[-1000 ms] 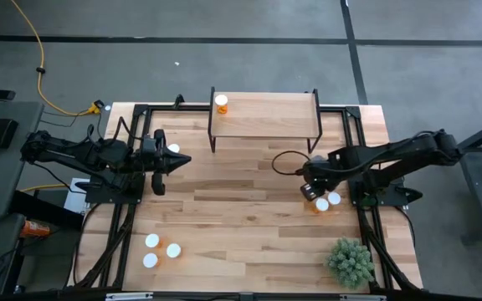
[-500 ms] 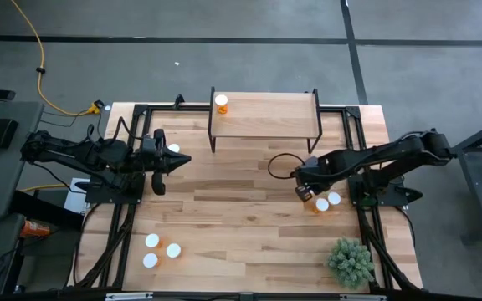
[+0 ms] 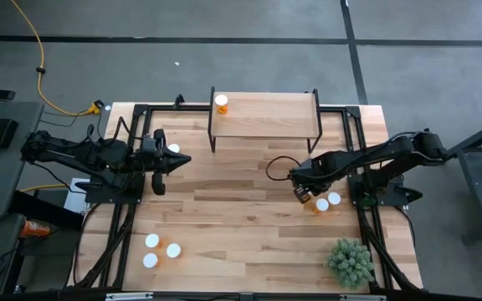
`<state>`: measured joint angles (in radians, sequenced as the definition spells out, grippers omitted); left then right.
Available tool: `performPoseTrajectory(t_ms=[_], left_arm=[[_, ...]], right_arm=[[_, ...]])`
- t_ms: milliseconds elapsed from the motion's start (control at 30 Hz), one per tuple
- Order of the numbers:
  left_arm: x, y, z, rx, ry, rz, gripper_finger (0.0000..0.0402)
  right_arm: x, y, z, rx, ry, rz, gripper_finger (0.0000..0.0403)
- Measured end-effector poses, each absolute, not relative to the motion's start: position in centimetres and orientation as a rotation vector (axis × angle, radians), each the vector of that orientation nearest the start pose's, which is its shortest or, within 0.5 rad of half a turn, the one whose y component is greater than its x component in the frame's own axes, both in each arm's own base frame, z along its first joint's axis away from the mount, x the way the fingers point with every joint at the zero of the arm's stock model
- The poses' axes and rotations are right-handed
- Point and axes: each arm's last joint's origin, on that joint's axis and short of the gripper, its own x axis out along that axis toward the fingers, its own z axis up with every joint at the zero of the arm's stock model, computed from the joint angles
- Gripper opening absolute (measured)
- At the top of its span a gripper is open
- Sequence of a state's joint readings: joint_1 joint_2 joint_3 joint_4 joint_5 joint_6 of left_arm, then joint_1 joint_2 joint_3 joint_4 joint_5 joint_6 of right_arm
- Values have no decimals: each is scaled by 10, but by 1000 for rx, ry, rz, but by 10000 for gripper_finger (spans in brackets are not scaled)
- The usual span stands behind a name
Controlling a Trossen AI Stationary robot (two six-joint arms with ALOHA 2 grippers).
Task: Pick and place medicine bottles onto shelf by color
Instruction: Put the orange pill bottle on the shelf aligned with the other orange pill bottle
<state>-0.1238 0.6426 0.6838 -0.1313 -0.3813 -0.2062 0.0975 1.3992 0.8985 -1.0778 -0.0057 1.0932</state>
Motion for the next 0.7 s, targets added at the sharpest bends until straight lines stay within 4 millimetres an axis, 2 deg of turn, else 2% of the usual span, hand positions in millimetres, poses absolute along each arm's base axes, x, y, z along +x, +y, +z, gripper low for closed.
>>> performPoseTrajectory(t_ms=[333, 700], left_arm=[[145, -7, 323, -182, 60, 266, 0], [145, -7, 323, -182, 60, 272, 0]], right_arm=[[220, 22, 195, 752, 1476, -772, 0], [213, 20, 215, 770, 1381, -779, 0]])
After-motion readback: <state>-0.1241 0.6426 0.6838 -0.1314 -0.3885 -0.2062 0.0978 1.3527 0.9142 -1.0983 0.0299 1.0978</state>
